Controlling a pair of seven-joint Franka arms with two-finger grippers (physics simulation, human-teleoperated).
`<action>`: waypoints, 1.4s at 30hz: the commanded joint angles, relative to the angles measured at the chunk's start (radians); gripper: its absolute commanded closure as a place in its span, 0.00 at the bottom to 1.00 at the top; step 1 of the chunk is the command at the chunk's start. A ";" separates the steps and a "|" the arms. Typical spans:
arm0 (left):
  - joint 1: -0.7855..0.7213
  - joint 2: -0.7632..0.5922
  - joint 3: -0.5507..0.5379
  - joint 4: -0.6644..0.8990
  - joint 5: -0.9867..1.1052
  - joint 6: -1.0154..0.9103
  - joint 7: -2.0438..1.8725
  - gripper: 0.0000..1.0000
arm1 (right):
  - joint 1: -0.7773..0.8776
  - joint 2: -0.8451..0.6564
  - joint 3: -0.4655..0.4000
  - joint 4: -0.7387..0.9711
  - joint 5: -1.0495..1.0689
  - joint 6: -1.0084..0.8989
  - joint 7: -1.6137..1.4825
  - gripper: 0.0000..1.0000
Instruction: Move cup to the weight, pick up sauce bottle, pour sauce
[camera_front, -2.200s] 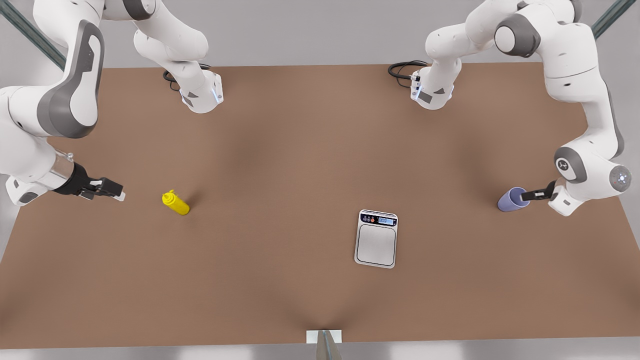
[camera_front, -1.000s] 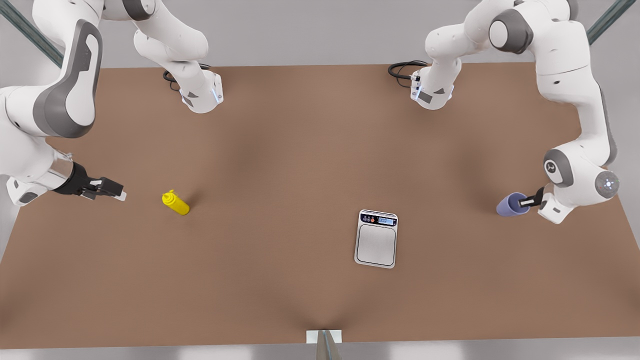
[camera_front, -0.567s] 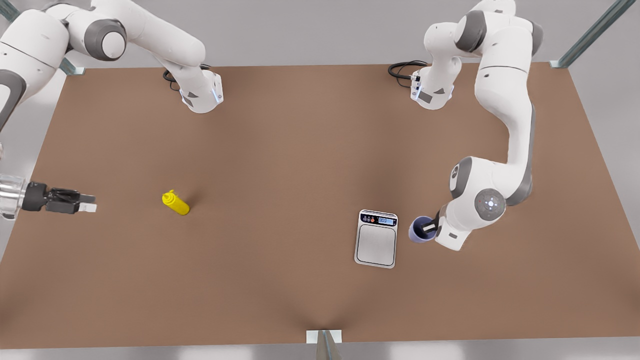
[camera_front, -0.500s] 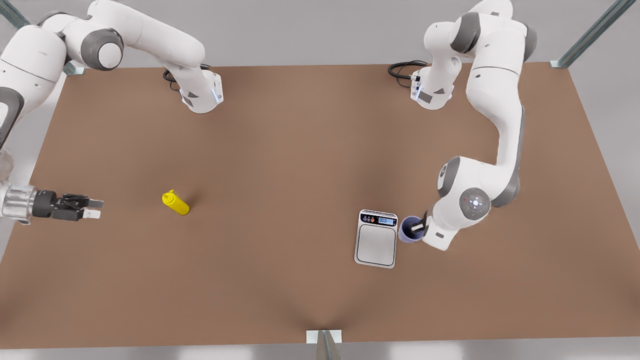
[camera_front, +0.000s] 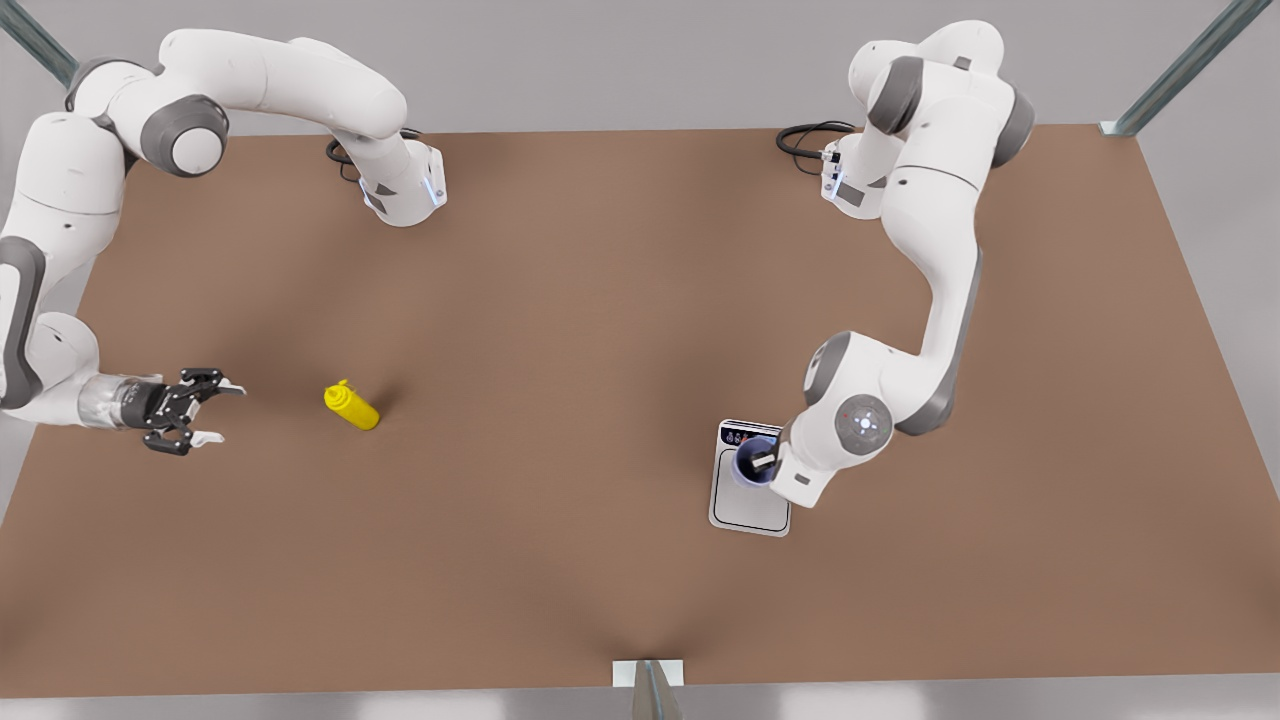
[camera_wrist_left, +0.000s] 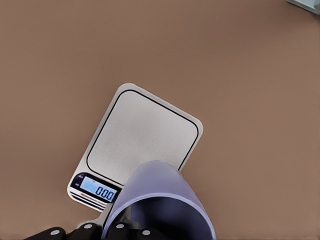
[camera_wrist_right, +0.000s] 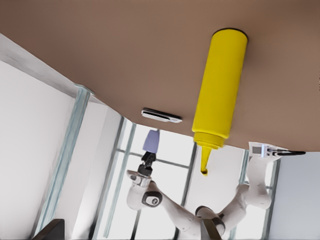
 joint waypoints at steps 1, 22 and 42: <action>-0.002 0.001 0.000 0.001 -0.066 0.002 -0.001 0.79 | -0.004 0.004 0.000 -0.003 0.000 -0.002 0.000 0.00; -0.014 0.087 0.002 0.001 -0.062 0.072 0.007 0.21 | 0.037 0.097 0.008 -0.019 -0.074 0.054 0.175 0.00; -0.003 -0.091 0.040 0.018 -0.053 -0.186 0.012 0.00 | 0.157 0.112 0.008 -0.077 -0.174 0.046 0.132 0.00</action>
